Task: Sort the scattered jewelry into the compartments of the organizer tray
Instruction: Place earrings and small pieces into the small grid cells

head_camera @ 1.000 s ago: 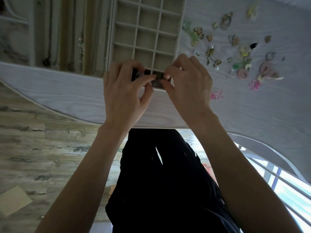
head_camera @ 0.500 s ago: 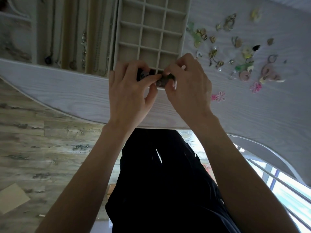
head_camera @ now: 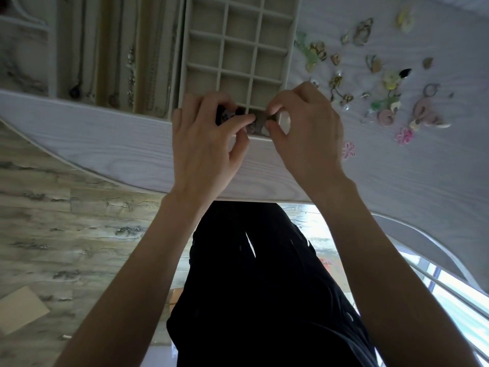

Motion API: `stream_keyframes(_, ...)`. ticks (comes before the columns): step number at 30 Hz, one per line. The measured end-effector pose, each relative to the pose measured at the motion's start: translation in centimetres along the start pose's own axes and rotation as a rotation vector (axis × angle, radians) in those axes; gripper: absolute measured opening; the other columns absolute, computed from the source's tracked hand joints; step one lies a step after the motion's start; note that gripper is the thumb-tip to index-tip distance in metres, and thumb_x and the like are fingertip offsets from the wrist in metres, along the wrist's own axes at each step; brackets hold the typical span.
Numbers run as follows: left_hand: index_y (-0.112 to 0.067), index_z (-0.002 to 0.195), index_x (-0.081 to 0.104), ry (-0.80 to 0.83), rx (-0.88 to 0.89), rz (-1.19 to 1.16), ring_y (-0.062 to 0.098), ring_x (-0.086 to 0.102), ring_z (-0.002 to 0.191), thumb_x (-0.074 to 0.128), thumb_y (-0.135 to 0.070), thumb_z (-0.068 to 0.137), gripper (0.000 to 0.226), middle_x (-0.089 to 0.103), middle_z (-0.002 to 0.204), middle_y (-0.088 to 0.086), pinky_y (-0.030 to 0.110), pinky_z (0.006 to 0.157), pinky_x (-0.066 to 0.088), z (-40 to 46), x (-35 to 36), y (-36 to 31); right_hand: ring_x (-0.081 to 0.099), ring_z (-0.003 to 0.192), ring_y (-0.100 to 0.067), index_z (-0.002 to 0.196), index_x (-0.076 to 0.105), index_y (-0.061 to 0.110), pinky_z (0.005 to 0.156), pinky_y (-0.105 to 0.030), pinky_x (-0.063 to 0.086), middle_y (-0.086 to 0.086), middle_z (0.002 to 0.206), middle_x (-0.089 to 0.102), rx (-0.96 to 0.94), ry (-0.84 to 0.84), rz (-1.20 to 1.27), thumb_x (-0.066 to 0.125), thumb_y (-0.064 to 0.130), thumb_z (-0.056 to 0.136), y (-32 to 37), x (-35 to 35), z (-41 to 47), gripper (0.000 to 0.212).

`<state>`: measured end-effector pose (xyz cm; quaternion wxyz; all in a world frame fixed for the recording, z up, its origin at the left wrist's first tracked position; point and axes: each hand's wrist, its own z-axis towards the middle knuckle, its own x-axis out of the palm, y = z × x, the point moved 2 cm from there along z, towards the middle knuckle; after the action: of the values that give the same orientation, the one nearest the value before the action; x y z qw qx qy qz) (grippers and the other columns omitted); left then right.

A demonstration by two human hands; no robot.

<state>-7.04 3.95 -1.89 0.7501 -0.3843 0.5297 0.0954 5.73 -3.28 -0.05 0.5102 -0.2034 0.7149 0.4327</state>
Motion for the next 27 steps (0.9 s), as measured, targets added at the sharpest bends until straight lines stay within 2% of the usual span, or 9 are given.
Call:
stream_keyframes(4, -0.021, 0.097, 0.074, 0.001, 0.002, -0.003, 0.028, 0.052, 0.095, 0.06, -0.016, 0.086, 0.019, 0.064, 0.099, 0.005, 0.038, 0.076, 0.041, 0.0, 0.1, 0.0, 0.059, 0.075, -0.02, 0.086, 0.066, 0.016, 0.063, -0.027, 0.04, -0.003, 0.087, 0.06, 0.059, -0.025, 0.084, 0.073, 0.016, 0.076, -0.3, 0.3, 0.1, 0.012)
stream_keyframes(9, -0.02, 0.096, 0.074, -0.002, -0.002, -0.006, 0.027, 0.051, 0.094, 0.06, -0.015, 0.085, 0.019, 0.063, 0.1, 0.005, 0.038, 0.077, 0.041, -0.1, 0.1, -0.1, 0.061, 0.077, -0.021, 0.089, 0.071, 0.015, 0.061, -0.025, 0.035, -0.002, 0.088, 0.063, 0.021, -0.003, -0.031, 0.069, 0.019, 0.082, 0.0, 0.0, -0.1, 0.008)
stream_keyframes(15, -0.021, 0.096, 0.075, 0.002, 0.007, -0.021, 0.029, 0.053, 0.093, 0.06, -0.013, 0.084, 0.02, 0.063, 0.098, 0.005, 0.04, 0.076, 0.042, -0.1, 0.1, -0.2, 0.062, 0.075, -0.023, 0.081, 0.07, 0.016, 0.058, -0.031, 0.047, -0.001, 0.085, 0.064, 0.003, -0.008, 0.014, 0.065, 0.011, 0.078, 0.0, 0.0, 0.1, 0.008)
stream_keyframes(19, -0.019, 0.096, 0.074, -0.002, 0.006, -0.023, 0.029, 0.053, 0.093, 0.06, -0.012, 0.084, 0.02, 0.063, 0.098, 0.006, 0.041, 0.075, 0.042, -0.1, 0.1, -0.3, 0.06, 0.076, -0.02, 0.085, 0.067, 0.016, 0.057, -0.029, 0.044, -0.001, 0.088, 0.061, 0.002, -0.008, 0.03, 0.065, 0.011, 0.076, -0.2, -0.4, 0.0, 0.01)
stream_keyframes(23, -0.018, 0.096, 0.074, -0.015, 0.0, -0.048, 0.028, 0.052, 0.094, 0.06, -0.013, 0.085, 0.019, 0.063, 0.098, 0.006, 0.038, 0.076, 0.042, -0.2, 0.2, -0.3, 0.055, 0.077, -0.016, 0.094, 0.064, 0.015, 0.06, -0.026, 0.039, -0.001, 0.091, 0.058, -0.002, -0.02, 0.049, 0.06, 0.008, 0.073, -0.7, -1.5, 0.1, 0.022)
stream_keyframes(27, -0.018, 0.096, 0.074, -0.025, -0.011, -0.051, 0.023, 0.047, 0.096, 0.059, -0.013, 0.085, 0.018, 0.063, 0.099, 0.006, 0.033, 0.079, 0.038, -0.3, 0.3, -0.3, 0.057, 0.079, -0.019, 0.088, 0.068, 0.013, 0.061, -0.025, 0.039, -0.005, 0.09, 0.059, -0.034, -0.087, 0.1, 0.059, 0.01, 0.076, -1.1, -1.4, 0.1, 0.016)
